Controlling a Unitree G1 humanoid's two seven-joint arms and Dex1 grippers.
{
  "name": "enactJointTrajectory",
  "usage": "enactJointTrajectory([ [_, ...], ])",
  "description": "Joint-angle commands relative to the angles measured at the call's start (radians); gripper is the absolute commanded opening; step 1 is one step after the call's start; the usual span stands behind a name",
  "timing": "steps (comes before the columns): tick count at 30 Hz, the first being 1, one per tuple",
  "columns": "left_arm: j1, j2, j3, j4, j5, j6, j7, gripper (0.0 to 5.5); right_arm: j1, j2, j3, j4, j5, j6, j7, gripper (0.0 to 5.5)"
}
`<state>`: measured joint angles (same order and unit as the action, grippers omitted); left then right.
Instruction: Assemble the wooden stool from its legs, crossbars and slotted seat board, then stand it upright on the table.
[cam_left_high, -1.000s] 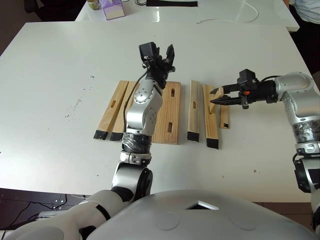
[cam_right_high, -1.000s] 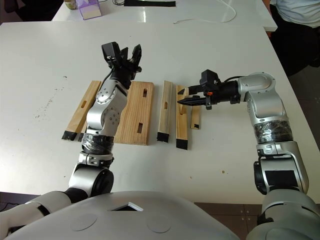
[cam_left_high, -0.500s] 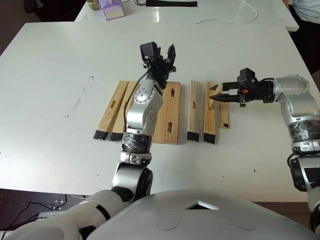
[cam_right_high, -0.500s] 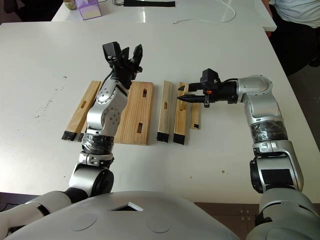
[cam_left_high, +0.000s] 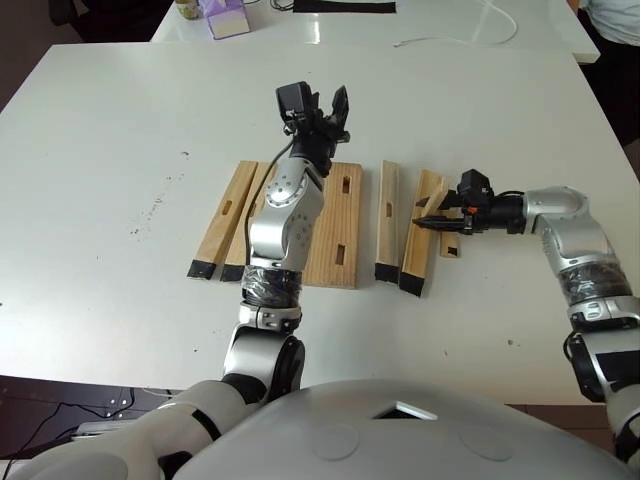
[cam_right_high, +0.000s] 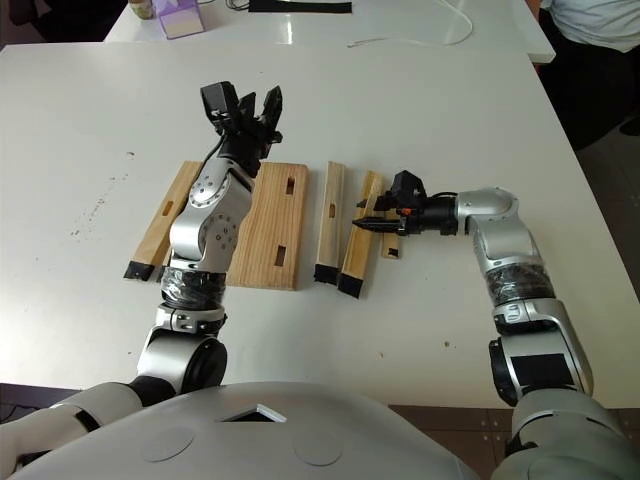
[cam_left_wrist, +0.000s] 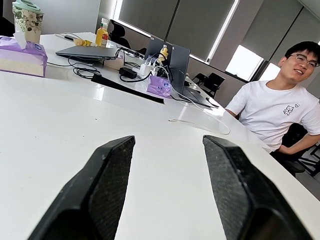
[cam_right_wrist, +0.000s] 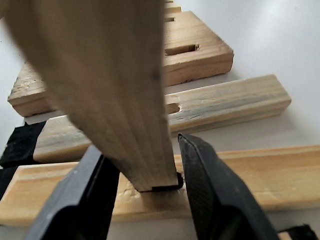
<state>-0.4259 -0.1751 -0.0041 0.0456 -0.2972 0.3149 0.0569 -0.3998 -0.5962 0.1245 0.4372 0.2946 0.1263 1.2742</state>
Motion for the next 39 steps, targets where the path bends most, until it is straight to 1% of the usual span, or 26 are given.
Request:
enactJointTrajectory([
  [1, 0.012, -0.030, 0.011, -0.006, 0.001, -0.005, 0.018, 2.53, -0.011, -0.053, -0.054, -0.110, 0.026, 0.088, -0.023, 2.76],
  [6, 0.024, -0.032, 0.020, -0.018, -0.002, -0.013, 0.029, 2.53, 0.025, -0.073, -0.042, -0.191, 0.023, 0.154, -0.016, 2.81],
  [9, 0.030, -0.030, 0.019, -0.026, 0.000, -0.014, 0.033, 2.53, 0.038, -0.078, -0.061, -0.236, 0.028, 0.166, -0.030, 2.81],
  [12, 0.033, -0.029, 0.020, -0.028, -0.003, -0.018, 0.034, 2.53, 0.021, -0.090, -0.115, -0.262, 0.050, 0.175, -0.060, 2.81],
  [15, 0.033, -0.030, 0.022, -0.026, -0.005, -0.024, 0.036, 2.53, -0.026, -0.110, -0.189, -0.282, 0.126, 0.242, -0.061, 2.81],
  [17, 0.029, -0.030, 0.023, -0.020, -0.005, -0.028, 0.036, 2.53, -0.051, -0.118, -0.227, -0.341, 0.203, 0.318, -0.050, 2.81],
  [18, 0.027, -0.030, 0.025, -0.018, -0.007, -0.028, 0.035, 2.53, -0.072, -0.111, -0.241, -0.361, 0.238, 0.352, -0.056, 2.81],
  [21, 0.016, -0.030, 0.028, -0.003, -0.004, -0.036, 0.036, 2.53, -0.155, -0.018, -0.244, -0.394, 0.293, 0.412, -0.160, 2.81],
  [24, 0.002, -0.033, 0.029, 0.020, -0.002, -0.044, 0.034, 2.53, -0.171, 0.077, -0.184, -0.430, 0.270, 0.414, -0.258, 2.81],
  [28, -0.010, -0.032, 0.025, 0.044, -0.001, -0.058, 0.027, 2.53, -0.170, 0.178, -0.092, -0.339, 0.148, 0.316, -0.362, 2.81],
  [31, -0.015, -0.033, 0.021, 0.056, -0.006, -0.062, 0.019, 2.53, -0.169, 0.200, -0.083, -0.284, 0.111, 0.281, -0.389, 2.81],
  [39, -0.018, -0.038, 0.023, 0.062, -0.015, -0.066, 0.018, 2.53, -0.207, 0.174, -0.148, -0.313, 0.152, 0.337, -0.394, 2.81],
])
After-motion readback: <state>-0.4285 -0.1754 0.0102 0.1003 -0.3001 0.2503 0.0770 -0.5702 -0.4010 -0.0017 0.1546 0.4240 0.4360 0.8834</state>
